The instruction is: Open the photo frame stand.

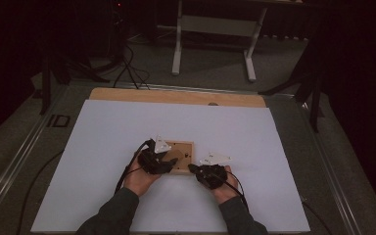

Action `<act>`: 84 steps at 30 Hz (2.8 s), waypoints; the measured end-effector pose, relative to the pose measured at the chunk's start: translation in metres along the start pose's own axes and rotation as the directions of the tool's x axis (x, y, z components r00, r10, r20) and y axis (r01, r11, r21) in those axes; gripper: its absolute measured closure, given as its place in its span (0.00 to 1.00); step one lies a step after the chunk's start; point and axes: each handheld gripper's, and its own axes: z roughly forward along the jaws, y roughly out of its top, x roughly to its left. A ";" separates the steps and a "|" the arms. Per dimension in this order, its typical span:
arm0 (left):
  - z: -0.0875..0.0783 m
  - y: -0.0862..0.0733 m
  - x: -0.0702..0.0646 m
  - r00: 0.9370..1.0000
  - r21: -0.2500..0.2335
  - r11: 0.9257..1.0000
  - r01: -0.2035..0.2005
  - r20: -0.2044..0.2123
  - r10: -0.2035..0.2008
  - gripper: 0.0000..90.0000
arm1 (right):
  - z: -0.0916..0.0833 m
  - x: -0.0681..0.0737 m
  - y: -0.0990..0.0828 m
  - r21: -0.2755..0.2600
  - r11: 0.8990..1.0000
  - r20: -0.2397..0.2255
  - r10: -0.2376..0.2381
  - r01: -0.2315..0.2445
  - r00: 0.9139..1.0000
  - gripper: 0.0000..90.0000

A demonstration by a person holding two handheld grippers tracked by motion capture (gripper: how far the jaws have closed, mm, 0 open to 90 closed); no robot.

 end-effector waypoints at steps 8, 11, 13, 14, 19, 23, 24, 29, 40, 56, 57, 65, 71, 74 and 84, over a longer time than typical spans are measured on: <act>-0.021 -0.006 0.005 0.998 -0.044 0.997 0.056 0.015 -0.055 0.45 | 0.000 0.000 0.000 -0.001 1.000 -0.001 -0.002 0.002 1.000 0.99; -0.023 -0.012 0.007 0.997 -0.023 0.997 0.075 0.018 -0.074 0.46 | 0.000 0.000 0.000 -0.001 1.000 0.002 -0.002 0.002 1.000 0.99; -0.022 -0.016 0.009 0.994 -0.009 0.995 0.100 0.037 -0.100 0.46 | 0.000 0.000 0.000 -0.001 1.000 0.002 -0.002 0.002 1.000 0.99; -0.021 -0.018 0.010 0.993 0.004 0.994 0.111 0.046 -0.111 0.47 | 0.000 0.000 0.000 -0.001 1.000 0.002 -0.002 0.002 1.000 0.99; -0.016 -0.017 0.012 0.984 0.030 0.987 0.155 0.086 -0.157 0.48 | 0.000 0.000 0.000 0.000 1.000 0.000 0.000 0.000 1.000 0.99; -0.009 -0.011 0.011 0.978 0.054 0.980 0.190 0.075 -0.194 0.50 | 0.000 0.000 0.000 -0.002 1.000 0.003 -0.003 0.003 1.000 0.99; -0.008 -0.010 0.011 0.977 0.058 0.979 0.197 0.076 -0.201 0.50 | 0.000 0.000 0.000 -0.002 1.000 0.004 -0.004 0.004 1.000 0.99; -0.001 -0.004 0.011 0.969 0.095 0.970 0.224 0.084 -0.232 0.50 | 0.000 0.000 0.000 -0.002 1.000 0.005 -0.005 0.005 1.000 0.99; 0.011 0.005 0.016 0.957 0.169 0.950 0.261 0.080 -0.278 0.52 | 0.000 0.000 0.000 -0.003 1.000 0.007 -0.009 0.009 1.000 0.99; 0.016 0.010 0.019 0.954 0.227 0.942 0.248 0.111 -0.278 0.58 | 0.000 0.001 0.000 -0.002 1.000 0.005 -0.010 0.010 1.000 0.99; 0.016 0.010 0.019 0.954 0.227 0.942 0.248 0.111 -0.278 0.58 | 0.000 0.001 0.000 -0.002 1.000 0.005 -0.010 0.010 1.000 0.99; 0.014 0.010 0.013 0.970 0.201 0.958 0.206 0.086 -0.227 0.58 | 0.000 0.001 0.001 0.009 1.000 0.002 -0.020 0.020 1.000 0.95; 0.009 0.009 0.006 0.983 0.168 0.973 0.158 0.066 -0.170 0.58 | -0.003 -0.001 0.004 0.003 1.000 0.012 -0.013 0.013 1.000 0.91; 0.006 0.008 0.001 0.990 0.147 0.981 0.130 0.044 -0.138 0.58 | -0.010 -0.008 0.007 -0.021 1.000 0.022 0.008 -0.008 1.000 0.87; 0.000 -0.003 -0.005 0.994 0.096 0.989 0.111 0.010 -0.112 0.58 | -0.024 -0.025 0.014 -0.047 0.997 0.049 0.062 -0.060 0.997 0.80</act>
